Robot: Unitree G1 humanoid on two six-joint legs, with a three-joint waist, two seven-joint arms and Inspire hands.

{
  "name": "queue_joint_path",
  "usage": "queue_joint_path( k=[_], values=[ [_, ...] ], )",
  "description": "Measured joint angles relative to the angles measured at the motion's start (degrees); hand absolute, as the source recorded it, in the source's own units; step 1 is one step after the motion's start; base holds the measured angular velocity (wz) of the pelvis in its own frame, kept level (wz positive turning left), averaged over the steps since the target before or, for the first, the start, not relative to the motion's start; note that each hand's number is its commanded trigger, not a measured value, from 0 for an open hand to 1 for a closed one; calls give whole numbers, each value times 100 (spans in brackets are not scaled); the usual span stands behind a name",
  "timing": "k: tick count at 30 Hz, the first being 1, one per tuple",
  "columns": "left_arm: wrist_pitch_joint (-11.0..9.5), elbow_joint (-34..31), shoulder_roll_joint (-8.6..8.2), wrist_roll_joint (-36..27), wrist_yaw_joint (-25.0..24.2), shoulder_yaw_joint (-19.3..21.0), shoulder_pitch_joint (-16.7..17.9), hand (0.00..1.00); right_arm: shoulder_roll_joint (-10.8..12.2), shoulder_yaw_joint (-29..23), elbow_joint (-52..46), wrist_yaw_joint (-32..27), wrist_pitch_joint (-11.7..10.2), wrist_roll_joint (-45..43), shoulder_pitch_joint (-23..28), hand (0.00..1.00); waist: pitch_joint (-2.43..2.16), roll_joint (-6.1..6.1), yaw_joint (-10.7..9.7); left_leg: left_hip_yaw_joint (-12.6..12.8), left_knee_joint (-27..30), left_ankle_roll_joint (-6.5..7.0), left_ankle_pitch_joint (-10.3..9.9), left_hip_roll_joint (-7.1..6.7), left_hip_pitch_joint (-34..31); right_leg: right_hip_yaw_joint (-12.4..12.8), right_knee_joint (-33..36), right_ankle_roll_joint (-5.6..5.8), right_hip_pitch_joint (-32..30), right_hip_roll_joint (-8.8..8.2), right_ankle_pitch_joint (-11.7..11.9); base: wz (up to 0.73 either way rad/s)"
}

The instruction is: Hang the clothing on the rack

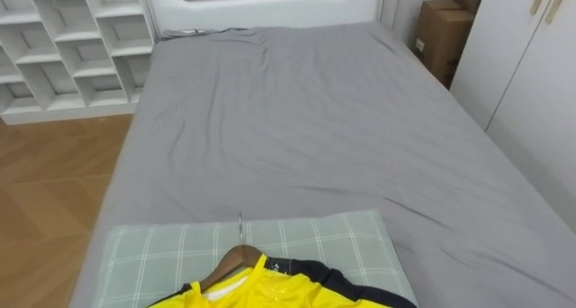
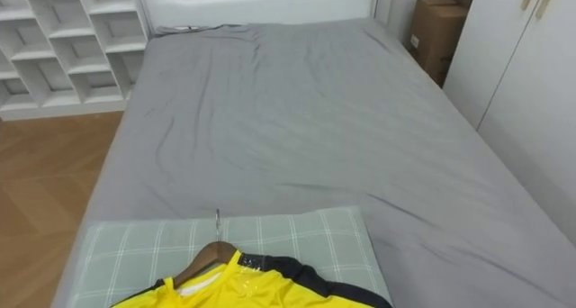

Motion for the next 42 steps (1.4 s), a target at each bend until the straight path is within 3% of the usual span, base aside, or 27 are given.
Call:
queue_joint_path(
  k=[7, 14, 18, 28, 42],
  values=[
    [-195, -579, -3, 630, 717, -178, -8, 0, 4, 11, -3, -209, -15, -186, -82, 0, -8, 21, -57, -32, -16, 0, 0, -2, -25, -11, 0, 1, -53, 2, -1, 0],
    [-214, -1253, -15, 1265, 1080, -311, 48, 0, 3, 108, -50, -221, -9, -193, -74, 0, -38, -22, -78, -36, 15, 0, 1, -5, -82, -12, 8, -1, -102, -4, 3, 0],
    [-218, -1699, 0, 2127, 1164, -387, 11, 0, 8, 103, -165, -154, -5, -194, -89, 0, -45, -3, -151, -84, 18, 1, 1, -17, -75, -67, 11, 1, -76, -18, 4, 5],
    [-156, -1791, 3, 3358, 1167, -781, -28, 0, -20, 100, -200, -51, 12, -164, -56, 0, -26, 37, -332, -81, 17, 0, 0, -13, 104, -43, -68, 0, 129, -5, 1, 0],
    [58, -1854, 8, 4087, 1309, -901, -95, 0, -39, 103, -212, 115, 62, 297, 6, 0, -24, 56, -456, -84, -3, -2, -1, -13, 105, -24, -76, 0, 110, -3, 1, 0]
  ],
)
